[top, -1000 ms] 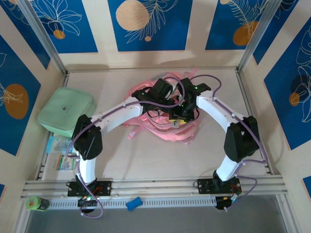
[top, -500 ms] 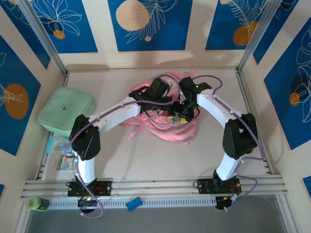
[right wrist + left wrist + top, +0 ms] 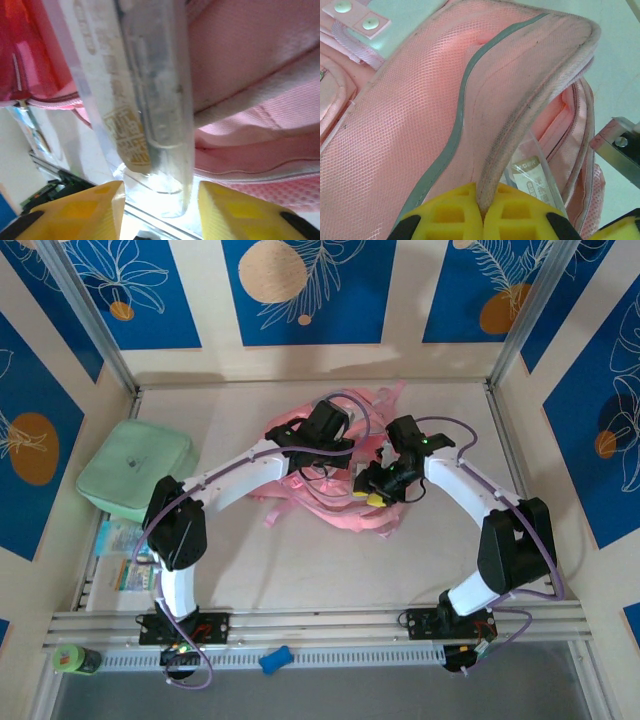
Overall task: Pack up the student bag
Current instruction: Place the loose stationery in the student bag, then close the student bag at the top-center of the table.
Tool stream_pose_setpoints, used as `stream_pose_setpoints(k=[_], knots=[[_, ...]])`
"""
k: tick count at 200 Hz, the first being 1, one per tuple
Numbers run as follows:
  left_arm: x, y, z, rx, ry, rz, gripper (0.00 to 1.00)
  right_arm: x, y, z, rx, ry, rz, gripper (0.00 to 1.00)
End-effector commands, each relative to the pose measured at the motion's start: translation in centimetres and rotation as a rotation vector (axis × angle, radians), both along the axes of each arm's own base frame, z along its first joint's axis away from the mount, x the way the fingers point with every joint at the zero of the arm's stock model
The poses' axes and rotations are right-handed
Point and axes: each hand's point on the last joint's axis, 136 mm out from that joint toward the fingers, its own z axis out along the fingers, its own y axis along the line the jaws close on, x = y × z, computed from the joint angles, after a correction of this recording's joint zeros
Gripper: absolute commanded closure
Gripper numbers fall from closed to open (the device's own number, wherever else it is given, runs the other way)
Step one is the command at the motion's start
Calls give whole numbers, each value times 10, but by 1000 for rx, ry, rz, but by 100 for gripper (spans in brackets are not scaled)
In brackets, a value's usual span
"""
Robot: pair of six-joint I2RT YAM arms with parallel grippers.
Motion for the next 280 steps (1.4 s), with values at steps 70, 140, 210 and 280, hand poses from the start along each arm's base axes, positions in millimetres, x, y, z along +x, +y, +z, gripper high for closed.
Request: stream_pose_setpoints(k=[70, 140, 210, 280], knots=[[1, -10, 48, -145, -60, -23, 100, 79, 6, 21, 107, -158, -208, 79], [5, -14, 49, -176, -59, -5, 100, 91, 46, 10, 149, -227, -241, 75], [5, -8, 53, -163, -75, 2, 100, 72, 9, 14, 111, -234, -319, 68], [5, -9, 56, -176, -71, -3, 100, 73, 16, -17, 44, -114, -353, 97]])
